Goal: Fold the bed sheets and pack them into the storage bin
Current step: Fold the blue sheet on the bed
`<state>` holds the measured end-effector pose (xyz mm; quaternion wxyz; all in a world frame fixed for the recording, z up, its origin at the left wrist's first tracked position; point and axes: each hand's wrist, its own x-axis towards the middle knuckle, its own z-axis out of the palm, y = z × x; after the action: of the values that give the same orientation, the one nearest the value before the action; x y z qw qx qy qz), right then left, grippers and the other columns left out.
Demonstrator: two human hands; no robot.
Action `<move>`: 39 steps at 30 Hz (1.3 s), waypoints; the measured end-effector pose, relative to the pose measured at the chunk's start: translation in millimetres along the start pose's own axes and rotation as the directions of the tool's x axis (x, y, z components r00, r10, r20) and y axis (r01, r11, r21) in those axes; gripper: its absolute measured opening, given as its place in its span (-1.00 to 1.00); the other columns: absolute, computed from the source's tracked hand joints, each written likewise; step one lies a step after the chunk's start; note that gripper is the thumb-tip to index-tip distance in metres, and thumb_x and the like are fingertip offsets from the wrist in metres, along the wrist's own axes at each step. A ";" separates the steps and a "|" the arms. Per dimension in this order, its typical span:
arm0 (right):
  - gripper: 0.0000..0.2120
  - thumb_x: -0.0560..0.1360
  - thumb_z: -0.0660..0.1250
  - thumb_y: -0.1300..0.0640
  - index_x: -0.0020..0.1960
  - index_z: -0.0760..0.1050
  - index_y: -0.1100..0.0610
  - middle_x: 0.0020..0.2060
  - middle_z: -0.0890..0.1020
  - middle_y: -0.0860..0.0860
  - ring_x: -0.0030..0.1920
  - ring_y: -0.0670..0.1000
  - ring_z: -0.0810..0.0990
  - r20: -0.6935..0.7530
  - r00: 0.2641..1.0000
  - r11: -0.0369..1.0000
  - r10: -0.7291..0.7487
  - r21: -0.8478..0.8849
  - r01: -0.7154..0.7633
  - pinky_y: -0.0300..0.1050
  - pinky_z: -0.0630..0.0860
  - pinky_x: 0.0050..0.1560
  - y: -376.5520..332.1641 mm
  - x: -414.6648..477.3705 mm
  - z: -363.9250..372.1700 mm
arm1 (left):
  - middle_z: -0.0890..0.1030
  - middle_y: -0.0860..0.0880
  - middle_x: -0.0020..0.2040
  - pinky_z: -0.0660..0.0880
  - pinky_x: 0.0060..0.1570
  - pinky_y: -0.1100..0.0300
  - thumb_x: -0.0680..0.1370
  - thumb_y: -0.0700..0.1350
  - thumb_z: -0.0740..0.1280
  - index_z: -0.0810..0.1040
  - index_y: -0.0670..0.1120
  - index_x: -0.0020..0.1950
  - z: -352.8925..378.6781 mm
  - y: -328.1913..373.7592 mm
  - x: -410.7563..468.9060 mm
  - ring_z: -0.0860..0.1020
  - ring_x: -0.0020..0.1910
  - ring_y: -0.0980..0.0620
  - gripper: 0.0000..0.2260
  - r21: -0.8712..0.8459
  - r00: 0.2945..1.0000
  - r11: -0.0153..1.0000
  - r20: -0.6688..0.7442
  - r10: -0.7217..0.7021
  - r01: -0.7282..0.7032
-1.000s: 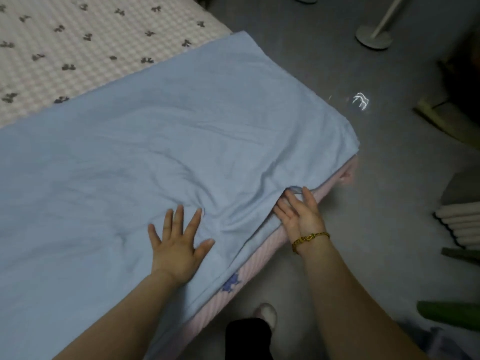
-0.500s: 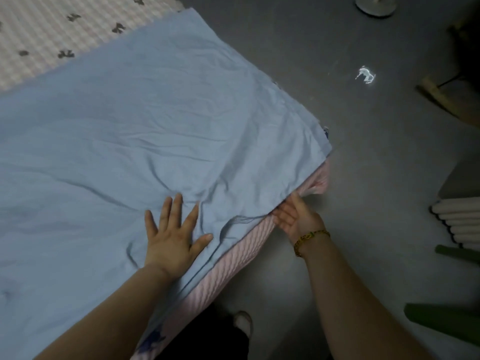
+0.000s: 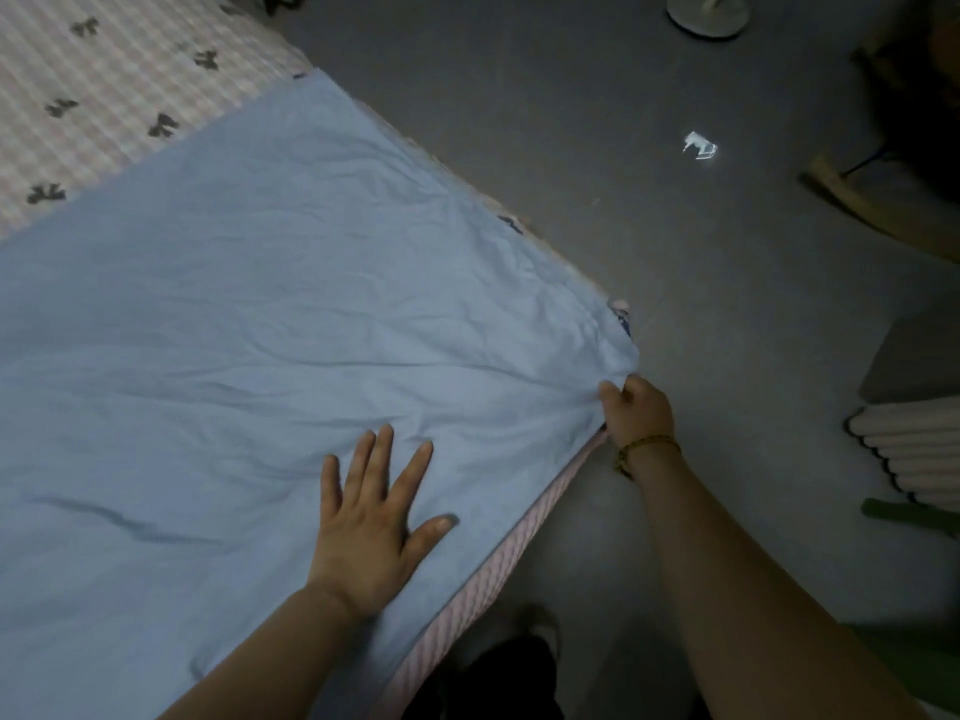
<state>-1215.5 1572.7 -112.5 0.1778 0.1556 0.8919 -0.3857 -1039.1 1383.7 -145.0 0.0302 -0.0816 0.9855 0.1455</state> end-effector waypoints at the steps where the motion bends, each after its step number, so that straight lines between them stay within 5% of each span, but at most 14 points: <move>1: -0.75 0.55 0.20 0.19 0.08 0.51 0.34 0.10 0.56 0.26 0.00 0.13 0.52 0.026 0.999 0.992 0.034 0.124 -0.037 -0.08 0.45 0.00 -1.4 5.6 0.2 | 0.45 -0.28 0.30 -0.13 0.38 0.02 0.56 0.31 -0.18 -0.13 0.13 0.51 2.0 2.5 4.6 0.23 0.33 -0.16 -0.44 -0.002 1.000 1.000 -0.011 0.003 -0.003; 3: -0.69 0.54 0.24 0.16 0.21 0.46 0.32 0.14 0.55 0.20 0.05 0.12 0.52 0.054 0.993 0.952 0.103 0.283 -0.114 -0.06 0.48 0.04 -8.1 17.8 -1.3 | 0.45 -0.28 0.30 -0.15 0.40 0.04 0.56 0.31 -0.18 -0.14 0.13 0.51 4.6 6.9 16.3 0.23 0.33 -0.16 -0.44 0.010 1.000 1.000 -0.030 0.007 -0.007; 5: -0.67 0.55 0.23 0.13 0.18 0.45 0.37 0.14 0.54 0.24 0.12 0.17 0.51 0.010 0.999 0.987 0.044 0.154 -0.045 -0.08 0.44 0.07 -14.4 31.1 -6.8 | 0.45 -0.27 0.30 -0.18 0.41 0.07 0.56 0.31 -0.18 -0.14 0.13 0.51 5.9 11.7 26.1 0.24 0.32 -0.16 -0.44 0.021 0.998 1.000 -0.059 -0.005 0.006; 9: -0.59 0.61 0.05 0.03 -0.15 0.47 0.33 0.01 0.56 0.35 -0.10 0.18 0.48 0.071 0.954 0.896 -0.292 -0.327 0.299 -0.12 0.23 -0.20 -18.2 48.2 -35.6 | 0.45 -0.28 0.30 -0.19 0.42 0.08 0.56 0.31 -0.18 -0.15 0.13 0.51 8.0 25.8 42.7 0.24 0.32 -0.17 -0.44 0.015 0.994 0.998 -0.092 -0.059 0.060; 13: -0.44 0.46 0.06 -0.09 -0.22 0.51 0.41 -0.42 0.57 0.35 -0.43 0.26 0.55 -0.084 0.777 0.725 -0.624 -0.433 0.536 -0.17 0.23 -0.34 -12.2 68.1 -51.8 | 0.46 -0.27 0.29 -0.16 0.43 0.08 0.56 0.30 -0.17 -0.14 0.11 0.52 8.5 45.1 64.1 0.26 0.31 -0.16 -0.44 0.014 0.988 0.996 -0.131 -0.082 0.085; 18: -0.58 0.60 0.05 -0.01 0.14 0.48 0.30 0.12 0.54 0.29 0.11 0.24 0.51 0.102 0.984 0.851 -0.143 -0.495 0.175 -0.08 0.38 -0.07 -0.2 91.9 -38.2 | 0.46 -0.22 0.30 -0.10 0.41 0.04 0.57 0.28 -0.16 0.02 0.10 0.51 11.7 52.6 79.5 0.28 0.31 -0.14 -0.46 0.043 0.993 0.995 -0.084 -0.084 0.088; 21: -0.60 0.52 0.16 0.08 0.27 0.41 0.29 0.28 0.43 0.27 0.27 0.26 0.39 -0.021 0.967 0.823 -0.255 -0.529 0.206 0.01 0.35 0.18 -16.0 86.4 -27.4 | 0.49 -0.22 0.28 -0.05 0.38 0.07 0.59 0.24 -0.16 0.28 -0.02 0.38 2.7 50.3 73.2 0.27 0.31 -0.09 -0.48 -0.032 0.990 0.994 -0.090 -0.111 0.108; 24: -0.48 0.34 0.13 0.00 0.21 0.46 0.25 0.18 0.52 0.33 0.17 0.33 0.49 -0.082 0.694 0.627 -0.716 -0.513 0.586 0.22 0.44 0.14 -52.8 46.5 22.9 | 0.50 -0.22 0.27 -0.14 0.41 0.19 0.62 0.17 -0.16 0.30 -0.06 0.34 -15.1 33.8 59.1 0.27 0.31 -0.09 -0.52 -0.124 0.927 0.942 -0.178 -0.329 0.311; 27: -0.44 0.36 0.08 -0.11 0.31 0.39 0.05 0.29 0.48 0.18 0.32 0.16 0.36 0.381 0.357 0.229 -0.853 -0.341 0.912 0.08 0.17 0.34 -97.9 -32.6 102.5 | 0.48 -0.30 0.27 -0.26 0.39 0.29 0.61 0.12 -0.08 0.39 -0.16 0.32 -22.1 -9.5 34.6 0.30 0.30 -0.19 -0.50 -0.113 0.773 0.822 -0.289 -0.565 0.558; 29: -0.42 0.41 0.02 -0.18 0.35 0.39 -0.01 0.36 0.41 0.08 0.38 0.05 0.35 0.702 0.210 0.006 -0.681 -0.280 0.960 -0.01 -0.03 0.43 -101.0 -49.2 137.1 | 0.42 -0.32 0.31 -0.20 0.40 0.22 0.53 0.08 -0.01 0.44 -0.21 0.33 -23.0 -41.9 16.9 0.34 0.32 -0.29 -0.46 -0.111 0.663 0.712 -0.286 -0.691 0.694; 32: -0.33 0.36 -0.03 -0.27 0.25 0.51 0.08 0.24 0.54 0.09 0.25 0.10 0.52 0.675 0.360 0.020 -0.644 -0.455 0.890 -0.08 -0.09 0.37 -84.6 18.5 133.3 | 0.39 -0.30 0.34 0.05 0.31 -0.02 0.50 0.15 -0.03 0.44 -0.20 0.34 -27.1 -75.4 2.3 0.33 0.35 -0.27 -0.40 -0.114 0.645 0.674 -0.212 -0.734 0.730; 34: -0.29 0.44 -0.09 -0.27 0.43 0.27 0.12 0.43 0.28 0.13 0.43 0.12 0.27 0.577 0.544 0.087 -0.609 -0.633 0.769 -0.09 -0.21 0.37 -91.3 65.7 102.4 | 0.45 -0.32 0.29 0.10 0.24 0.00 0.58 0.19 -0.09 0.47 -0.21 0.30 -30.4 -92.3 -1.8 0.29 0.32 -0.18 -0.39 -0.055 0.717 0.742 -0.220 -0.662 0.668; 37: -0.42 0.60 -0.09 -0.13 0.53 -0.13 0.08 0.51 -0.11 0.11 0.51 0.11 -0.13 0.300 0.899 0.427 -0.319 -0.802 0.419 0.09 -0.21 0.47 -127.4 77.7 74.5 | 0.49 -0.31 0.25 0.07 0.26 0.07 0.61 0.19 -0.18 0.43 -0.15 0.29 -34.6 -111.1 -6.3 0.25 0.27 -0.11 -0.42 -0.077 0.756 0.792 -0.254 -0.603 0.606; 39: -0.44 0.58 0.06 0.01 0.52 0.00 0.12 0.50 -0.01 0.21 0.50 0.19 -0.05 0.170 0.895 0.555 -0.412 -0.733 0.394 0.20 -0.14 0.46 -143.5 45.5 102.6 | 0.49 -0.30 0.26 -0.01 0.33 0.15 0.61 0.18 -0.13 0.41 -0.14 0.30 -35.0 -118.2 -9.6 0.28 0.28 -0.14 -0.46 -0.104 0.726 0.772 -0.282 -0.627 0.627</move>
<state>-1295.2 1409.0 -107.2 0.1236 -0.1360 0.9829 -0.0107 -1010.8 1263.3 -144.0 -0.0730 -0.4306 0.8924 0.1134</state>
